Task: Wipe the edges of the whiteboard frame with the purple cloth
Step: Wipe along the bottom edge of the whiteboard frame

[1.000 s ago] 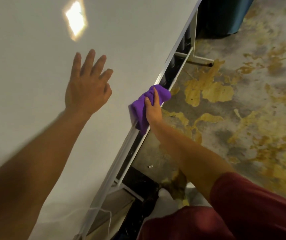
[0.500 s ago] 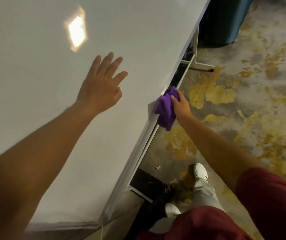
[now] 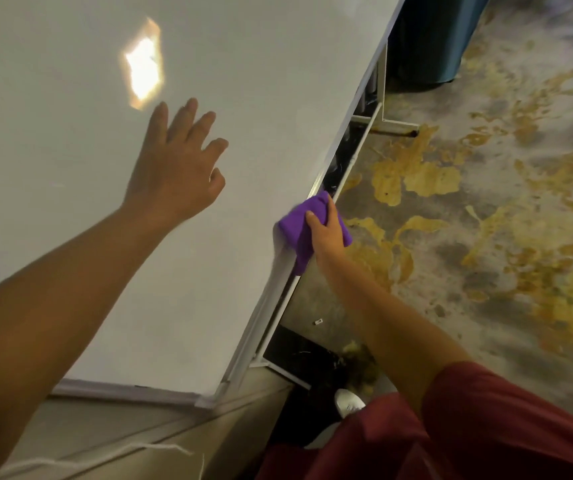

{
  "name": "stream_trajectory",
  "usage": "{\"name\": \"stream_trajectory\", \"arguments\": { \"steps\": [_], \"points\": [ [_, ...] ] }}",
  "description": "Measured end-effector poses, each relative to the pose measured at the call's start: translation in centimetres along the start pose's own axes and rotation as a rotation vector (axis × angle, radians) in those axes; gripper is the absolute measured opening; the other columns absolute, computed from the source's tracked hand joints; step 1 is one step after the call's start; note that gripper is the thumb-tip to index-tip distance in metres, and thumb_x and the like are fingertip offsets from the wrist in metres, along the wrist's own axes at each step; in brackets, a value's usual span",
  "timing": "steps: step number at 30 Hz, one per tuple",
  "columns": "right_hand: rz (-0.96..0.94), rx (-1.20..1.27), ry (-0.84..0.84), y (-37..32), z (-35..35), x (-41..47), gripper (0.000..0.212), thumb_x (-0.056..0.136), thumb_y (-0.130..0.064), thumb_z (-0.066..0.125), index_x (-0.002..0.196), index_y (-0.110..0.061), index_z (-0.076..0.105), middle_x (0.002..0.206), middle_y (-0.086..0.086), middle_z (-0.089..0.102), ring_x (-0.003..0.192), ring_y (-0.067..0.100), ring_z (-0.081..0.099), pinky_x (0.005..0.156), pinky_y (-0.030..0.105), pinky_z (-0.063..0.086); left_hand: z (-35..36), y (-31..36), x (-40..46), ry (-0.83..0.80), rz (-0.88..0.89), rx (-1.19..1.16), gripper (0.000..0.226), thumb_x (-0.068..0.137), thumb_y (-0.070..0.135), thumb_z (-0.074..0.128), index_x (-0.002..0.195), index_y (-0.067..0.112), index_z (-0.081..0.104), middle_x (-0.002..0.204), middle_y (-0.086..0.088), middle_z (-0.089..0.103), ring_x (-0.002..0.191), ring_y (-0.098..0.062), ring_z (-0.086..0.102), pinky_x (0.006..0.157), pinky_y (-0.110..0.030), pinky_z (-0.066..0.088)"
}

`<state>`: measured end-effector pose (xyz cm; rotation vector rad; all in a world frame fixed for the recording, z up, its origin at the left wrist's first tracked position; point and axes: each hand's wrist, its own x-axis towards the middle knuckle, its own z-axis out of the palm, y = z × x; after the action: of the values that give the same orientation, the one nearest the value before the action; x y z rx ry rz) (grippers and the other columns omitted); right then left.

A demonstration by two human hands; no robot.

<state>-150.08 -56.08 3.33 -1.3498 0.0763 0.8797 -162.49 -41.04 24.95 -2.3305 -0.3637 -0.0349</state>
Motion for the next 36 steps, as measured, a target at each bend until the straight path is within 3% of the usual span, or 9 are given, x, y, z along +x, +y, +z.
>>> {"name": "stream_trajectory", "arguments": {
  "steps": [9,15,22,25,27,29,31,33,36],
  "points": [
    [0.083,-0.065,-0.016,6.7,3.3,-8.7,0.067,0.097,-0.029,0.059,0.145,-0.056,0.021,0.151,0.003,0.027,0.129,0.031,0.042,0.103,0.058,0.042,1.8,-0.7,-1.8,0.022,-0.036,-0.035,0.053,0.103,0.037,0.050,0.150,0.011,0.055,0.169,-0.018,0.033,0.160,-0.042,0.019,0.130,-0.063,0.009],
    [0.380,-0.020,-0.118,11.6,4.9,-14.9,0.078,0.094,-0.022,0.063,0.150,-0.048,0.016,0.145,0.003,0.035,0.119,0.028,0.049,0.101,0.057,0.043,2.1,-0.8,-2.0,0.035,-0.067,-0.047,0.049,0.104,0.031,0.047,0.147,0.011,0.057,0.168,-0.017,0.036,0.160,-0.040,0.021,0.131,-0.063,0.011],
    [0.584,-0.079,-0.270,14.2,5.4,-18.2,0.061,0.091,-0.021,0.067,0.143,-0.031,0.035,0.115,-0.002,0.054,0.101,0.021,0.059,0.090,0.046,0.054,1.8,-1.0,-2.3,-0.007,-0.069,-0.007,0.050,0.107,0.034,0.036,0.150,0.015,0.054,0.171,-0.014,0.032,0.162,-0.038,0.019,0.132,-0.060,0.012],
    [0.661,-0.094,-0.365,14.6,4.9,-19.5,0.058,0.089,-0.019,0.067,0.139,-0.030,0.039,0.119,0.005,0.054,0.104,0.027,0.059,0.086,0.046,0.057,1.6,-1.2,-2.4,-0.001,-0.071,-0.015,0.050,0.108,0.034,0.035,0.150,0.015,0.054,0.170,-0.014,0.033,0.162,-0.037,0.019,0.132,-0.060,0.012],
    [0.645,-0.113,-0.371,14.5,4.1,-19.8,0.054,0.089,-0.015,0.067,0.135,-0.029,0.044,0.122,0.009,0.055,0.106,0.030,0.059,0.089,0.047,0.056,1.3,-1.3,-2.4,0.002,-0.076,-0.030,0.050,0.107,0.034,0.037,0.149,0.014,0.056,0.170,-0.014,0.034,0.161,-0.037,0.020,0.132,-0.060,0.012],
    [0.578,-0.125,-0.327,12.9,2.7,-19.4,0.041,0.088,-0.012,0.067,0.125,-0.024,0.053,0.116,0.014,0.062,0.102,0.033,0.063,0.081,0.040,0.058,1.1,-1.2,-2.4,-0.005,-0.076,-0.037,0.050,0.107,0.034,0.038,0.148,0.014,0.057,0.170,-0.014,0.034,0.161,-0.037,0.021,0.132,-0.059,0.011],
    [0.546,-0.038,-0.243,10.1,0.5,-17.8,0.025,0.087,-0.013,0.067,0.111,-0.017,0.064,0.108,0.020,0.068,0.095,0.036,0.066,0.077,0.038,0.057,0.9,-0.9,-2.2,-0.010,-0.074,-0.053,0.049,0.107,0.033,0.038,0.147,0.013,0.058,0.170,-0.015,0.034,0.161,-0.037,0.021,0.132,-0.059,0.011],
    [0.551,0.136,-0.199,6.2,-1.5,-15.6,0.027,0.083,-0.021,0.072,0.106,-0.010,0.069,0.101,0.023,0.071,0.088,0.036,0.067,0.078,0.042,0.057,0.7,-0.5,-2.2,-0.005,-0.071,-0.058,0.049,0.107,0.033,0.039,0.146,0.011,0.059,0.169,-0.015,0.036,0.161,-0.038,0.022,0.132,-0.059,0.012],
    [0.264,0.087,-0.241,-1.2,-2.3,-11.5,0.033,0.082,-0.032,0.072,0.110,-0.015,0.068,0.092,0.012,0.074,0.080,0.030,0.070,0.066,0.035,0.059,0.6,-0.5,-2.3,-0.006,-0.073,-0.012,0.051,0.107,0.036,0.037,0.147,0.014,0.058,0.170,-0.014,0.035,0.161,-0.037,0.021,0.132,-0.059,0.013]
  ]
}}
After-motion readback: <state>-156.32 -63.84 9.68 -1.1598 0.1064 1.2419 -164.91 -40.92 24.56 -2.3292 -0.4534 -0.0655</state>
